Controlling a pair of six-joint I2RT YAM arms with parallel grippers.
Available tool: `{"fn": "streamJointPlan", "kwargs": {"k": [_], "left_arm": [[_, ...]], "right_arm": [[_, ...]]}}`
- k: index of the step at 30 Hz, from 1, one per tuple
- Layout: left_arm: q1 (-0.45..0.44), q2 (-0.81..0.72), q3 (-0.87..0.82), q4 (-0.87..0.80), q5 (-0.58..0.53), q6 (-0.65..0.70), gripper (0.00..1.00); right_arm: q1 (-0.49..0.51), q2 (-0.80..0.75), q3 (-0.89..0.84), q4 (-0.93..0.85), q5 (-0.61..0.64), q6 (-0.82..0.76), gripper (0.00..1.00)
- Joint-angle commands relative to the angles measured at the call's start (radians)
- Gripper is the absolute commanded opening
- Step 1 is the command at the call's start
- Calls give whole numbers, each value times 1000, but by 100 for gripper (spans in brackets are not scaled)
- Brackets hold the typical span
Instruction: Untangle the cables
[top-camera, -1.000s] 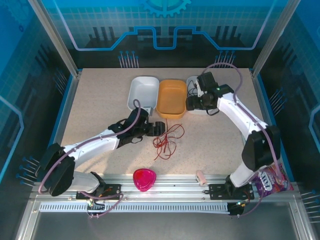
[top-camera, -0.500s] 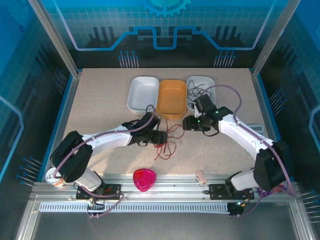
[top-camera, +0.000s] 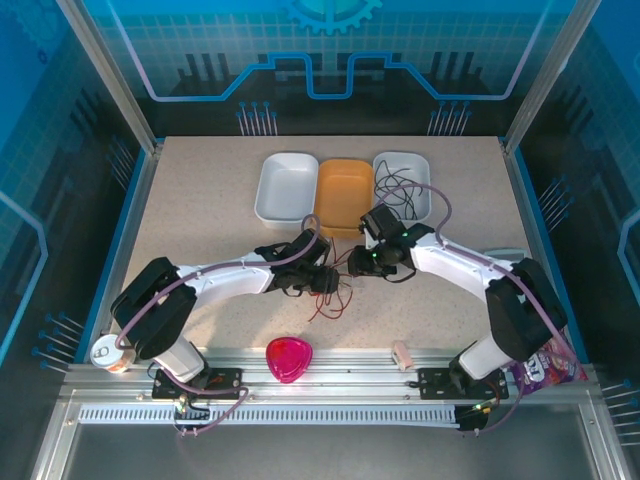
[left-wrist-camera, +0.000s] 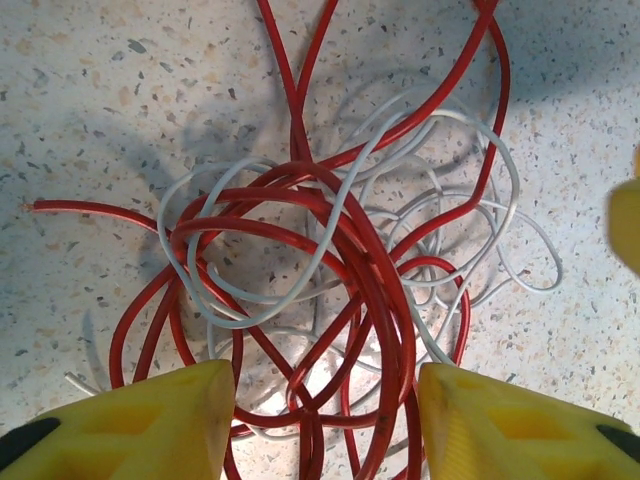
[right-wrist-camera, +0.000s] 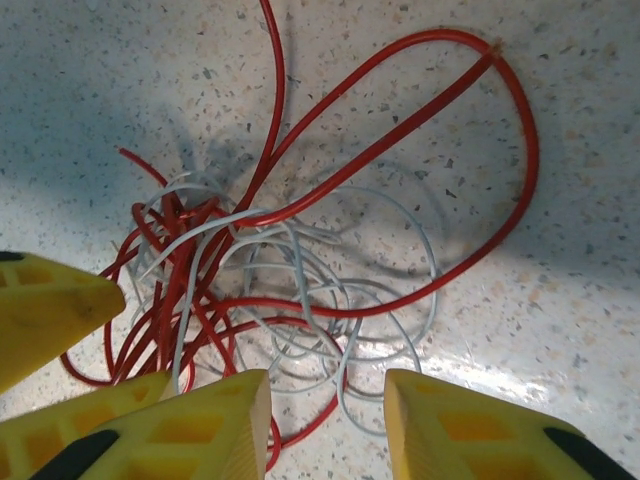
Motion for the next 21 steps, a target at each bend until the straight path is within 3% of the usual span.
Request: {"fn": "streamJointPlan", "kwargs": {"k": [1, 8, 13, 17, 21], "left_arm": [[-7, -3, 5, 2, -23, -16, 48], [-7, -14, -16, 22, -21, -33, 26], [-7, -43, -19, 36, -22, -27, 24], [-6, -72, -16, 18, -42, -27, 22], [-5, -114, -35, 2, -90, -40, 22]], "right_arm": [[19, 42, 3, 49, -39, 24, 35], [30, 109, 27, 78, -56, 27, 30], [31, 124, 37, 83, -27, 24, 21], [31, 131, 58, 54, 13, 22, 0], [31, 110, 56, 21, 61, 20, 0]]}}
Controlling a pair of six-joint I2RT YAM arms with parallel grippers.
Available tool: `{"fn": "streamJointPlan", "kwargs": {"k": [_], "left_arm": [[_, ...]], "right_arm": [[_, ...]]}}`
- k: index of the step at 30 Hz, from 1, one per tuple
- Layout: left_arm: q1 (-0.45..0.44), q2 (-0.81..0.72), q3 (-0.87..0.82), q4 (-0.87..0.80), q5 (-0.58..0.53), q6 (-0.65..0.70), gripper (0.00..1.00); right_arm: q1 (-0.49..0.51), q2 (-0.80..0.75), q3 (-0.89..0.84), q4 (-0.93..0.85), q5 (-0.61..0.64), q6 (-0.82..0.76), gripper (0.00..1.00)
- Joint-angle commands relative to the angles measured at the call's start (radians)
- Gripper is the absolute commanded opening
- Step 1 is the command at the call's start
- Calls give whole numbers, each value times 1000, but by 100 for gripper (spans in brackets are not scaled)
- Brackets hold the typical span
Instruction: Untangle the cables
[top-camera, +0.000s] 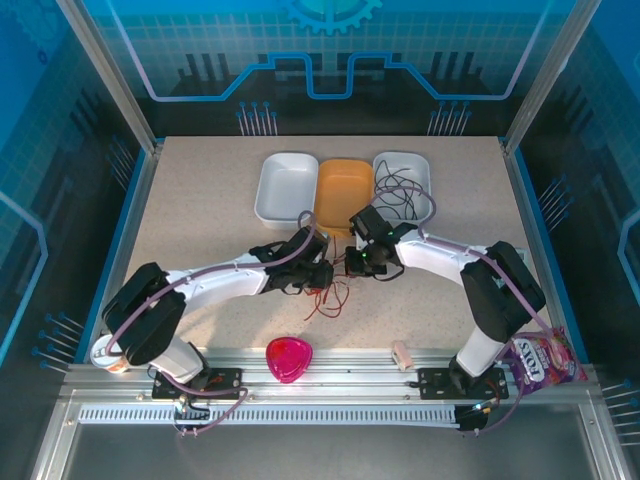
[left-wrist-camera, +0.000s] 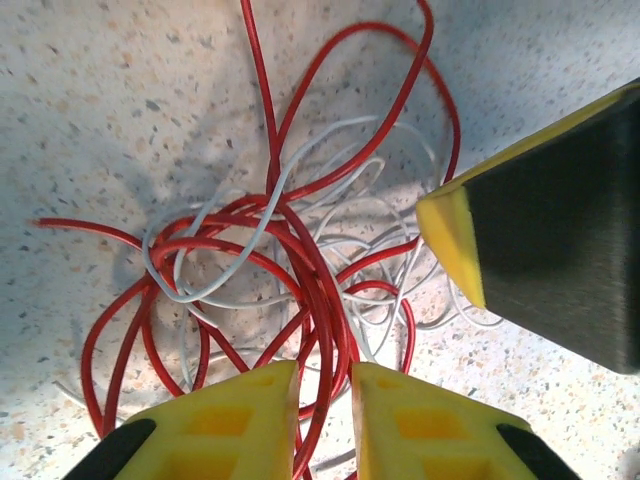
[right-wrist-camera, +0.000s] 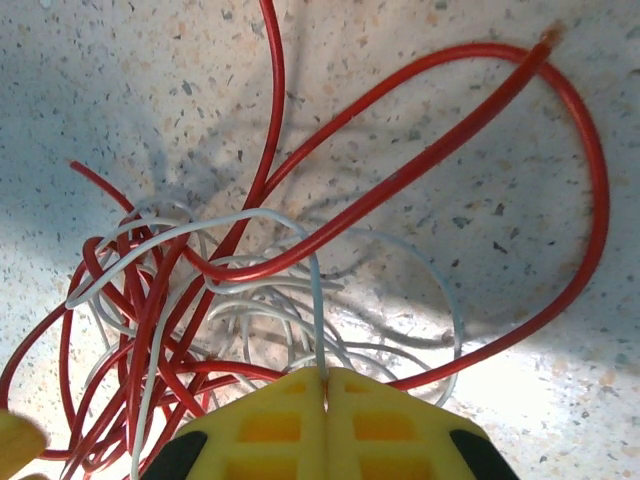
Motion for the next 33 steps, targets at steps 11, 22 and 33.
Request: {"fn": "streamJointPlan", "kwargs": {"k": [11, 22, 33], "left_arm": [[8, -75, -45, 6, -15, 23, 42], [-33, 39, 23, -51, -93, 79, 57], [-36, 67, -7, -41, -153, 17, 20]], "right_arm": [[13, -60, 13, -69, 86, 11, 0], [15, -58, -10, -7, 50, 35, 0], [14, -122, -51, -2, 101, 34, 0]]}}
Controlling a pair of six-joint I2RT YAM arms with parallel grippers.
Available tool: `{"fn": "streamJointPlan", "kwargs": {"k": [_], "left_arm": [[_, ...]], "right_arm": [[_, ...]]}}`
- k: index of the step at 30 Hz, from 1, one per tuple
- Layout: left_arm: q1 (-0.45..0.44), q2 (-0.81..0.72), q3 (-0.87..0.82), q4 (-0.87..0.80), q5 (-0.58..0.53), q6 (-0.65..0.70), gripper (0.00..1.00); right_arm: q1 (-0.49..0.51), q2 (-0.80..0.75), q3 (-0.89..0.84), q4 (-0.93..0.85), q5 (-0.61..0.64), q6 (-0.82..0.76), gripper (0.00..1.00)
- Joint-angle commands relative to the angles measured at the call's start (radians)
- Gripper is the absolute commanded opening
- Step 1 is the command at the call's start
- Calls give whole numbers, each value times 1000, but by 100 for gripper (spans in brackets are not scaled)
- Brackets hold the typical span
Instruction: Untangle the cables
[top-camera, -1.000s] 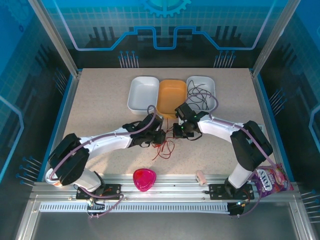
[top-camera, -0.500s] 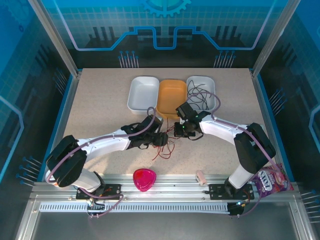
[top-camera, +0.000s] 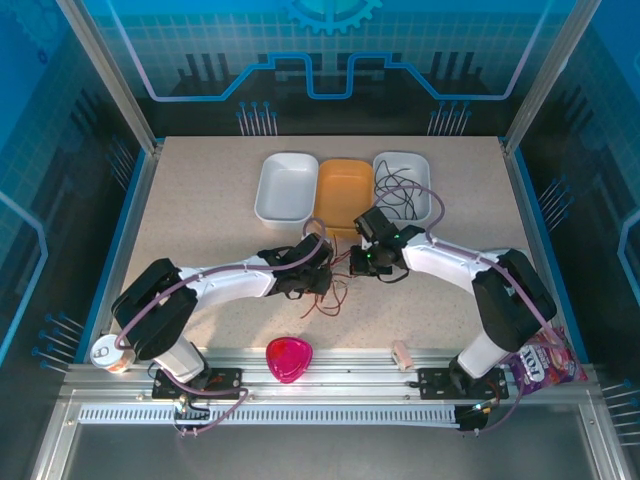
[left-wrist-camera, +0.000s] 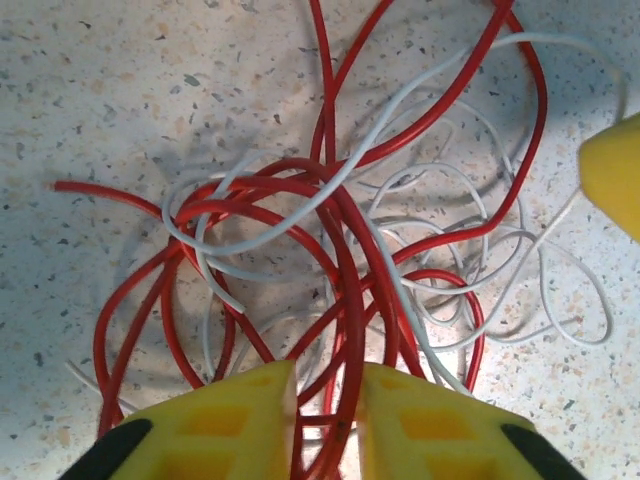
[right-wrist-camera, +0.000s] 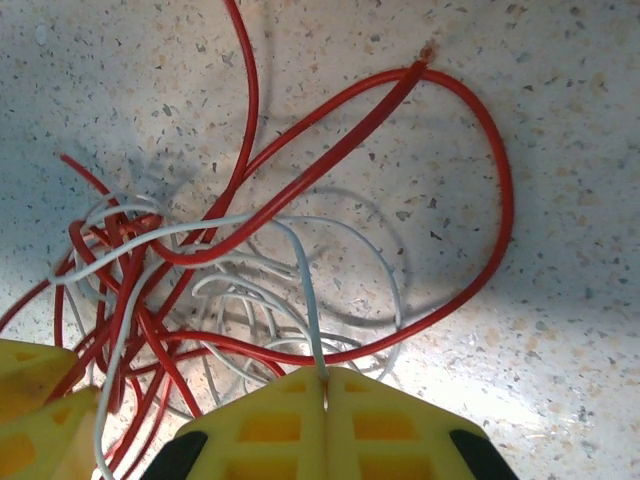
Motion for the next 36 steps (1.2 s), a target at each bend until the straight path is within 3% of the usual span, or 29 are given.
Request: {"fn": "streamJointPlan", "kwargs": {"k": [1, 4, 10, 25, 36], "left_arm": [[-3, -7, -13, -26, -67, -37, 18], [-1, -40, -30, -43, -115, -64, 12], [19, -108, -68, -83, -195, -92, 9], [111, -216, -168, -59, -183, -116, 9], [122, -217, -184, -48, -183, -105, 9]], "right_arm": [[13, -49, -12, -6, 44, 16, 0], [12, -88, -24, -22, 88, 15, 0], [0, -176, -61, -38, 168, 32, 0], [-104, -442, -136, -76, 227, -27, 0], [-111, -641, -43, -125, 270, -136, 0]]}}
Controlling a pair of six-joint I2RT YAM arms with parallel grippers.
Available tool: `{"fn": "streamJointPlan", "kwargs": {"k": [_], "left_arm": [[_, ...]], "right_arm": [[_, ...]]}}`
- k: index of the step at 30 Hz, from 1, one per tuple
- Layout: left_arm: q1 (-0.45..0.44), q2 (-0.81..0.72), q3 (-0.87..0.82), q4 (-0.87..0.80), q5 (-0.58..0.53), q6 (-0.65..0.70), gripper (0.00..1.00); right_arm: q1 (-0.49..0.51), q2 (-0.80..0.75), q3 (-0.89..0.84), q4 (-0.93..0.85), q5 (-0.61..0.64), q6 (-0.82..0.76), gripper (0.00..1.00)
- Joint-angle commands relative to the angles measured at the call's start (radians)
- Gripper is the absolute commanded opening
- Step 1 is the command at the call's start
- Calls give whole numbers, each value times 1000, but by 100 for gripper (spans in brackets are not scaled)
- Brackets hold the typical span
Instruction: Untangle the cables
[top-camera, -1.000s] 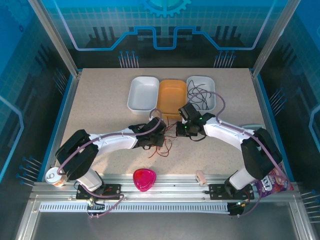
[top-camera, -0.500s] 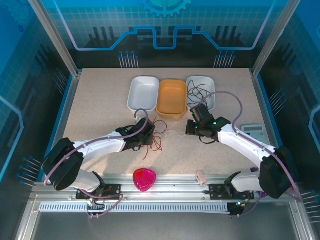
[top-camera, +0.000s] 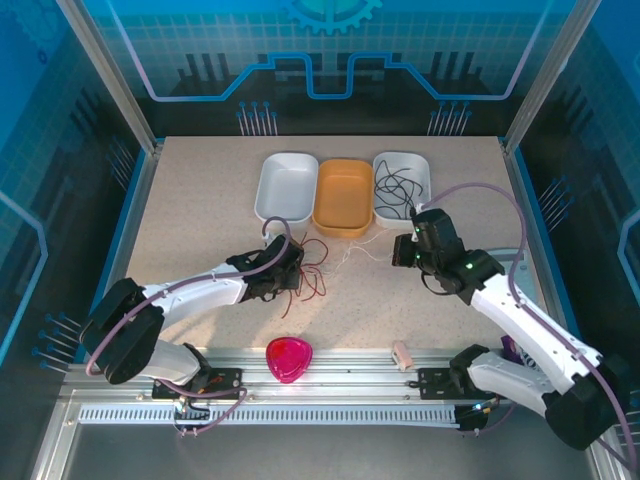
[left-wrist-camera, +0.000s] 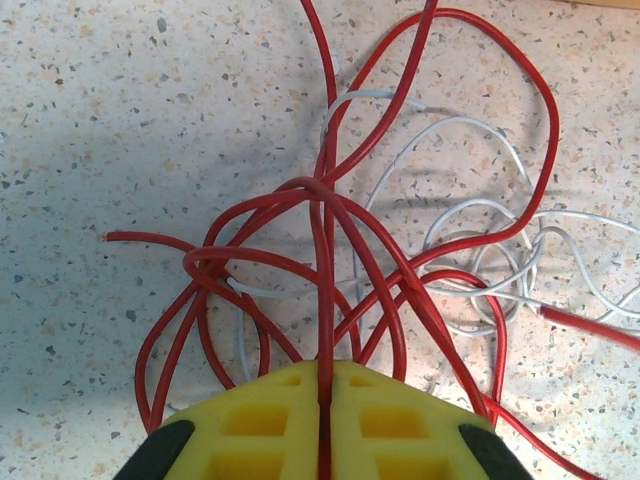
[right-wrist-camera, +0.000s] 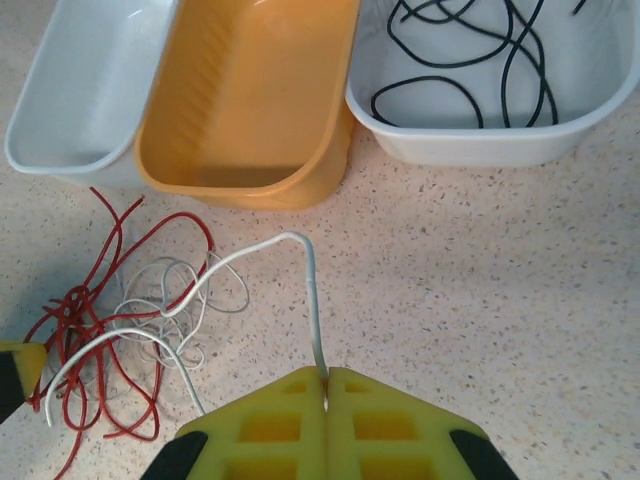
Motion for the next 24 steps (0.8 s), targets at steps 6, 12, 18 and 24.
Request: {"fn": "streamJointPlan", "kwargs": {"k": [6, 12, 18, 24], "left_arm": [[8, -7, -20, 0, -8, -5, 9], [8, 9, -24, 13, -7, -14, 8], [8, 8, -27, 35, 11, -13, 9], [7, -2, -26, 40, 16, -9, 11]], "right_arm": [[15, -43, 227, -77, 58, -106, 0], [36, -20, 379, -80, 63, -162, 0], [38, 18, 479, -34, 10, -198, 0], [38, 72, 588, -26, -34, -244, 0]]}}
